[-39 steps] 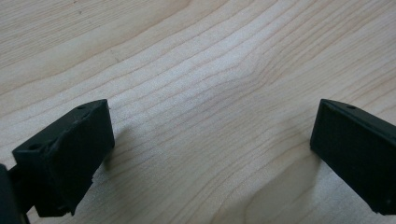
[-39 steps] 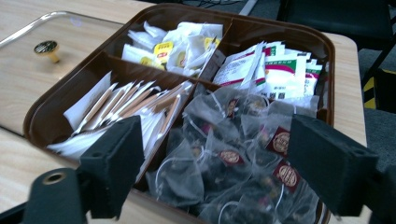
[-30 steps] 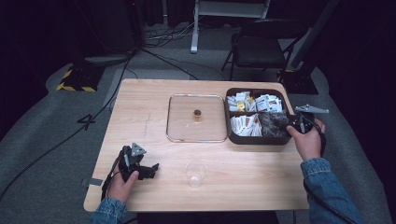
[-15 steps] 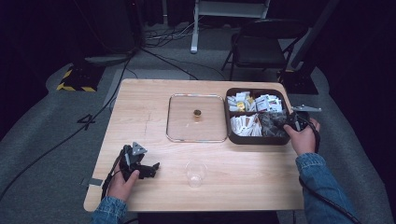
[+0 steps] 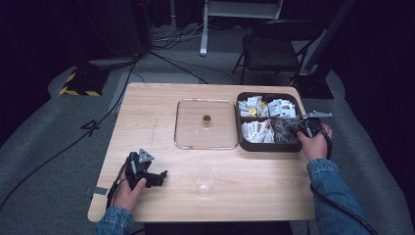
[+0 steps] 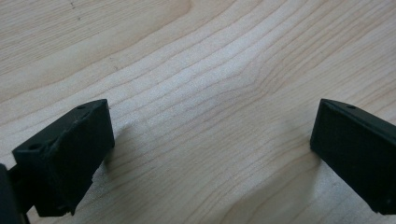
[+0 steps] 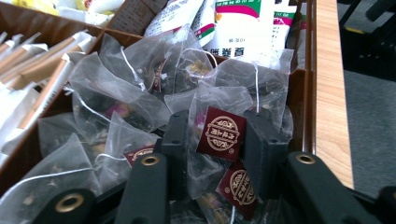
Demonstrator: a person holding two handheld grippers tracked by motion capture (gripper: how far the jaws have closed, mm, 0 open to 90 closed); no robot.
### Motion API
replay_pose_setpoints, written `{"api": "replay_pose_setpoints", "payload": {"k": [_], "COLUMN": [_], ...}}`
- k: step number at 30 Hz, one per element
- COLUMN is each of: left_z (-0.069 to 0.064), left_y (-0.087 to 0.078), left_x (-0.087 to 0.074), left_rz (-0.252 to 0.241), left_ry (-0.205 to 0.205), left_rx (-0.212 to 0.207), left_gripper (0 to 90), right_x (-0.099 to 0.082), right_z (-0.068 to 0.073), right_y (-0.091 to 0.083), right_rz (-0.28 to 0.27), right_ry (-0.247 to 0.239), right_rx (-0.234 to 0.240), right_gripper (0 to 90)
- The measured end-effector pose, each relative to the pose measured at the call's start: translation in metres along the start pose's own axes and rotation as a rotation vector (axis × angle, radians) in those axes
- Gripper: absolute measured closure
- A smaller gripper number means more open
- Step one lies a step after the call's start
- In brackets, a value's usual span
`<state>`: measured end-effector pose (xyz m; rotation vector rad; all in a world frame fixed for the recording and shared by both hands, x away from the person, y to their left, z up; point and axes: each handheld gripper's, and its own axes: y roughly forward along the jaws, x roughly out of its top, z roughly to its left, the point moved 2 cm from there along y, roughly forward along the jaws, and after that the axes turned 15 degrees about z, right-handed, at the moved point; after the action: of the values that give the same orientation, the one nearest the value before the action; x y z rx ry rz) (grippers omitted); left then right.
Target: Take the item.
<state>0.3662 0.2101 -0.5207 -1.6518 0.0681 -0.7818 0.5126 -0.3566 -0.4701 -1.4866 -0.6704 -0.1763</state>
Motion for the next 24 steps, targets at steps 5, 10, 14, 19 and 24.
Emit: {"api": "replay_pose_setpoints", "payload": {"k": [5, 10, 14, 19, 24], "left_z": [0.000, 0.000, 0.000, 0.000, 0.000], "left_y": [0.000, 0.000, 0.000, 0.000, 0.000], "left_x": [0.000, 0.000, 0.000, 0.000, 0.000], "left_rz": [0.000, 0.000, 0.000, -0.001, -0.001], "left_ry": [0.000, 0.000, -0.001, -0.001, -0.001], "left_rx": [0.000, 0.000, 0.000, 0.000, 0.000], "left_gripper": [0.0, 0.0, 0.1, 0.1, 0.1], "right_x": [0.000, 0.000, 0.002, 0.003, 0.004], "right_z": [-0.001, -0.001, 0.001, 0.005, 0.014], "right_y": [-0.004, -0.013, -0.025, -0.040, -0.058], "right_rz": [-0.028, -0.062, -0.105, -0.164, -0.232], "right_ry": [0.012, 0.018, 0.021, 0.022, 0.011], "right_rx": [0.021, 0.046, 0.073, 0.119, 0.154], "right_gripper": [67.2, 67.5, 67.4, 67.3, 67.3]}}
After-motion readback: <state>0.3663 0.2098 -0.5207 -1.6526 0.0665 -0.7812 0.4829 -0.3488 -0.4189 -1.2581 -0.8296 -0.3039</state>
